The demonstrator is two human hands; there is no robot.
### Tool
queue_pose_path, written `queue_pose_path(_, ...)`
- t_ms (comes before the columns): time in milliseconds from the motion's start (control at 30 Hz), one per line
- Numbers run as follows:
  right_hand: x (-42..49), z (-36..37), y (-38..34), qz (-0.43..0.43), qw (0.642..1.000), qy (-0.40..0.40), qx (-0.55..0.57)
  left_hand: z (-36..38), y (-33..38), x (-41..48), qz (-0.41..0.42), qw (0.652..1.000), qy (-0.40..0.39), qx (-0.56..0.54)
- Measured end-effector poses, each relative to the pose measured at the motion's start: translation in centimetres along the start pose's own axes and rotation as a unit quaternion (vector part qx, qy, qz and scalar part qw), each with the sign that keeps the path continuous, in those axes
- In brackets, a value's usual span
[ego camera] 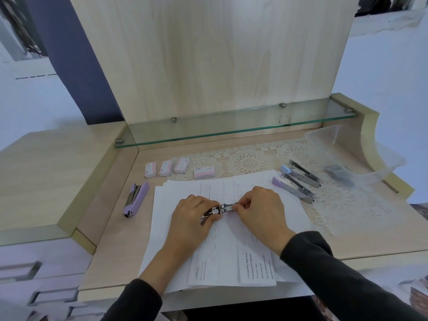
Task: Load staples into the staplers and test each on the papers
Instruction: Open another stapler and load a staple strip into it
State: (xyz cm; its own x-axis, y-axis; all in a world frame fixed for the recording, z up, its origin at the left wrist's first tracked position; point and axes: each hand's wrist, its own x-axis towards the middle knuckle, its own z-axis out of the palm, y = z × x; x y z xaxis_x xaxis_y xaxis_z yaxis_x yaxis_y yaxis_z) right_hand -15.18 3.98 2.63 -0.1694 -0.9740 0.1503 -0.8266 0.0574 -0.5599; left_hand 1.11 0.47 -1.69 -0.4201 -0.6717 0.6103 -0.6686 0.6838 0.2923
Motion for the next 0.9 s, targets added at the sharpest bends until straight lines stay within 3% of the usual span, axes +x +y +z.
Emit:
queue_pose_path(300,-0.26,0.26,-0.4,0.028,0.999,0.013,0.024,-0.02,0.0,0.04,-0.003,1.0,-0.003,0.0)
queue_pose_path(500,-0.47,0.24,-0.46,0.024,0.999,0.033,-0.029,-0.05,0.08,0.0,-0.001,1.0,-0.001,0.004)
queue_pose_path(900,-0.72,1.04,-1.07,0.071,0.992,0.048,0.096,-0.04,0.01,0.03,0.0,1.0,0.0,0.01)
